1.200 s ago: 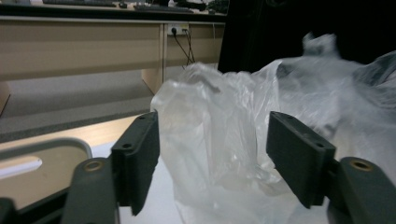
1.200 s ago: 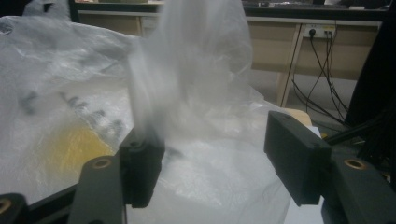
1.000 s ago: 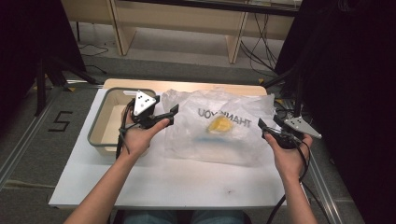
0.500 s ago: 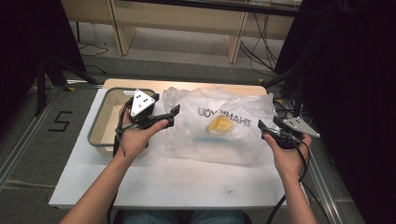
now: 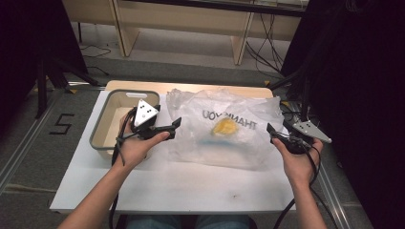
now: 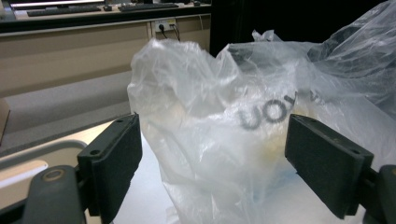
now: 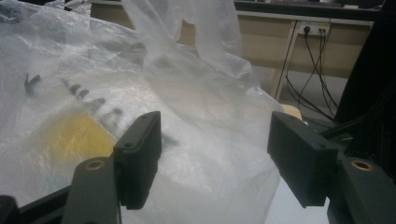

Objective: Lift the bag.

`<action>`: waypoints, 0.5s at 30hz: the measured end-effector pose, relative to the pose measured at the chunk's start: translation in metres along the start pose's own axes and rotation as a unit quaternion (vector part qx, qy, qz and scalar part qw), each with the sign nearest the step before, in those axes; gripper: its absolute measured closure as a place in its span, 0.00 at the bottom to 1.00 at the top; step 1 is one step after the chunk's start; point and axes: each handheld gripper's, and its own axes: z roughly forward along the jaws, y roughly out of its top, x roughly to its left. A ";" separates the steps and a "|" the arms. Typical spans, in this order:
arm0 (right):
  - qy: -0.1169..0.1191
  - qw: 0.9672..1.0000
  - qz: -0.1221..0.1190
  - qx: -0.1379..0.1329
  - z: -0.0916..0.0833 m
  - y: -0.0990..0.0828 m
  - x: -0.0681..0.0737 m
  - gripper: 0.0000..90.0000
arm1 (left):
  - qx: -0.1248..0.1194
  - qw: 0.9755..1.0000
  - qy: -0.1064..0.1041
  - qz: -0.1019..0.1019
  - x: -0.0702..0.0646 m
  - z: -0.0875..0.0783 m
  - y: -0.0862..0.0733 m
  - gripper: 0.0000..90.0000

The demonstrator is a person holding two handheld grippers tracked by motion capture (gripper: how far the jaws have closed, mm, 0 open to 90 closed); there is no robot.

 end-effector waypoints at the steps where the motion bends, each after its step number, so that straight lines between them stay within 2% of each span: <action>1: -0.001 1.000 0.000 0.000 -0.001 0.000 -0.001 0.40 | 0.003 1.000 0.000 0.002 0.000 -0.001 -0.001 0.21; 5: -0.003 1.000 0.001 0.000 -0.005 -0.001 -0.003 0.40 | 0.009 1.000 -0.007 -0.004 0.000 -0.002 -0.003 0.21; 15: 0.000 1.000 0.002 0.007 -0.013 -0.006 -0.006 0.40 | 0.022 1.000 -0.014 0.008 -0.004 -0.005 -0.009 0.21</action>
